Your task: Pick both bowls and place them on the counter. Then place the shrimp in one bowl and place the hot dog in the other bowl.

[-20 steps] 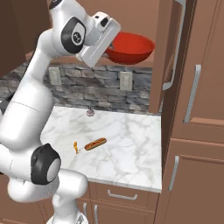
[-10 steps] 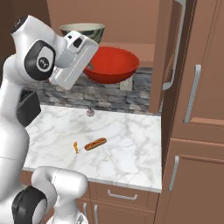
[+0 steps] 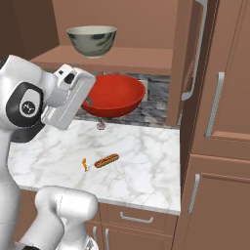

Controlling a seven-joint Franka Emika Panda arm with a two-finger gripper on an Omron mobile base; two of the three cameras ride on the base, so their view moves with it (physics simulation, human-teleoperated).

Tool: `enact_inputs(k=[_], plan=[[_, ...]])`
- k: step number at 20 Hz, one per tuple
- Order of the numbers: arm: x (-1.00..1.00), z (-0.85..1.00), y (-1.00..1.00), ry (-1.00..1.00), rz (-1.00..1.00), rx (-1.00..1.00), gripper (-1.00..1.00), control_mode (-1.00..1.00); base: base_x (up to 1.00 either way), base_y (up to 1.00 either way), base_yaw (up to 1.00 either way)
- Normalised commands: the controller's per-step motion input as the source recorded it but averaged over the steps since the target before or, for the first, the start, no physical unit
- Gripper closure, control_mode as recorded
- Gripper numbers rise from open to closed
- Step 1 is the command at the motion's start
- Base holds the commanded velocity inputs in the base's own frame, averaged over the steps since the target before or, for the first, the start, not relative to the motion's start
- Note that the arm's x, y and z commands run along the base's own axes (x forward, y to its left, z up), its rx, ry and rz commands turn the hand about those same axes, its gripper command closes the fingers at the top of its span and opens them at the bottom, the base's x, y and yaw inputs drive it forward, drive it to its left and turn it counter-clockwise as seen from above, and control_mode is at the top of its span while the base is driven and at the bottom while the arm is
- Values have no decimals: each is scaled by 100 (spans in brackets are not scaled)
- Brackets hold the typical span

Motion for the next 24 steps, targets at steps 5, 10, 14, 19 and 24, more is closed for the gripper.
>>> enact_inputs(k=[5,10,14,19,24], plan=[[-1,-26,0,1,-3,-3,100,-100,0,0,0],[2,-25,-3,3,-1,-1,100,-100,0,0,0],[26,-22,-1,4,-10,0,100,-100,0,0,0],[37,-26,-1,4,-17,0,100,-100,0,0,0],[32,-32,-6,6,-20,0,100,-100,0,0,0]])
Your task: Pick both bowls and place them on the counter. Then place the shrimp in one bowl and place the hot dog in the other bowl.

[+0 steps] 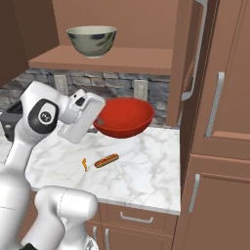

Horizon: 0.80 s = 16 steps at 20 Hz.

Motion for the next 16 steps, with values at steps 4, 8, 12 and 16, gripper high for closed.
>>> enact_inputs(k=[4,8,12,16], plan=[[22,-39,-32,1,-7,0,100,-100,0,0,0],[5,-47,-47,0,0,1,100,-100,0,0,0],[4,-49,-29,0,0,3,100,-100,0,0,0],[13,-53,0,0,0,0,100,-100,0,0,0]])
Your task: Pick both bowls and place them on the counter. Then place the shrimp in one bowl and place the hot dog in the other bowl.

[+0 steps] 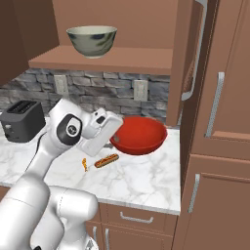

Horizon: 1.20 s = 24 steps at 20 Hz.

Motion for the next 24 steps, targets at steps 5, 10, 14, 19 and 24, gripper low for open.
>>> enact_inputs(k=[5,10,14,19,24], plan=[[16,-56,0,0,0,0,100,-100,0,0,0],[4,-52,-7,0,0,1,100,-100,0,0,0],[0,-28,-16,0,0,7,100,-100,0,0,0],[0,-28,-15,0,1,7,100,-100,0,0,0],[0,-35,-5,0,2,7,100,-100,0,0,0]])
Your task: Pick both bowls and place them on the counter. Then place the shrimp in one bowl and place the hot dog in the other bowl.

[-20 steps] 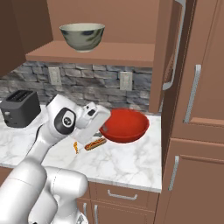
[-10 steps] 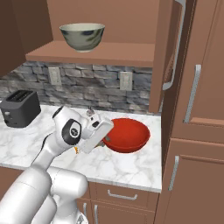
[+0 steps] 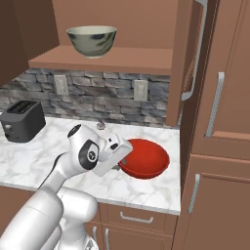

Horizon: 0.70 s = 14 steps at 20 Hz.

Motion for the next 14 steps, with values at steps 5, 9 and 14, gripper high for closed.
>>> enact_inputs(k=[5,9,14], plan=[[0,-37,0,0,2,6,100,-100,0,0,0],[0,-43,0,0,3,3,100,-100,0,0,0],[4,-44,0,0,3,1,100,-100,0,0,0]])
